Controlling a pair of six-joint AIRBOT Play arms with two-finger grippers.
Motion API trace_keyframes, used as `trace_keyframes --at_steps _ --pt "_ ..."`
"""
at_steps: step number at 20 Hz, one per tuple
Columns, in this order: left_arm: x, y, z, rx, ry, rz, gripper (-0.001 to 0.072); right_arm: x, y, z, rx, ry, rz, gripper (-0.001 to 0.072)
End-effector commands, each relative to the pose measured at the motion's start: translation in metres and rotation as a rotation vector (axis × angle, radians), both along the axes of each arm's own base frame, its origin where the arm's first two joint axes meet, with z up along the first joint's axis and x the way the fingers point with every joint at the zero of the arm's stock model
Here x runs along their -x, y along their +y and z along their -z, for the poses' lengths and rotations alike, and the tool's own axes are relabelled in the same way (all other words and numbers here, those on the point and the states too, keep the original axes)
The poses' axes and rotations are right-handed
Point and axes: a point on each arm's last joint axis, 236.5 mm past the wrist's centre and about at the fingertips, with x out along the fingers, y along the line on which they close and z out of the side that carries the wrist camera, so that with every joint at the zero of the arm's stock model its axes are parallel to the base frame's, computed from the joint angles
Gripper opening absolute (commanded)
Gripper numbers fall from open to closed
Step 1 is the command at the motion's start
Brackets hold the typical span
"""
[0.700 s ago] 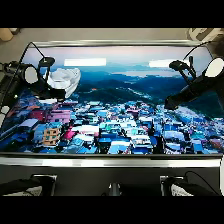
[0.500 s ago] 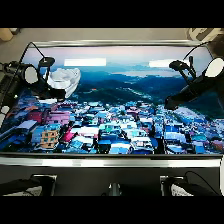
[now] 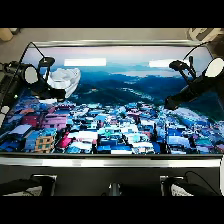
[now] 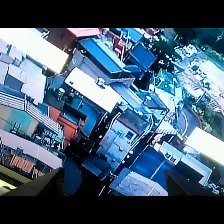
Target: Fold the shirts.
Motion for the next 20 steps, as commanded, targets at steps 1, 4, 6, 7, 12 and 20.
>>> trace_keyframes --at_steps 1,4,6,7,12,20 --pt "-0.001 -0.002 0.000 0.009 -0.005 -0.010 0.0691 0.000 0.000 0.000 0.000 0.000 0.000 0.0672" --pt "-0.019 -0.009 -0.006 0.032 -0.086 0.005 0.0691 -0.016 0.000 -0.003 0.000 -0.068 0.011 0.0672" --pt "-0.030 -0.012 -0.009 0.044 -0.133 0.012 0.0691 -0.024 -0.001 -0.005 0.000 -0.102 0.017 0.0672" --pt "-0.040 -0.015 -0.009 0.050 -0.166 0.018 0.0691 -0.029 -0.001 -0.006 0.000 -0.123 0.021 0.0672" --pt "-0.113 0.055 0.001 -0.098 -0.273 -0.078 0.0688 -0.045 -0.001 -0.012 -0.002 -0.192 0.033 0.0670" --pt "-0.127 0.129 0.129 0.063 0.027 -0.431 0.0693 -0.048 0.004 -0.014 -0.026 -0.206 0.033 0.0670"
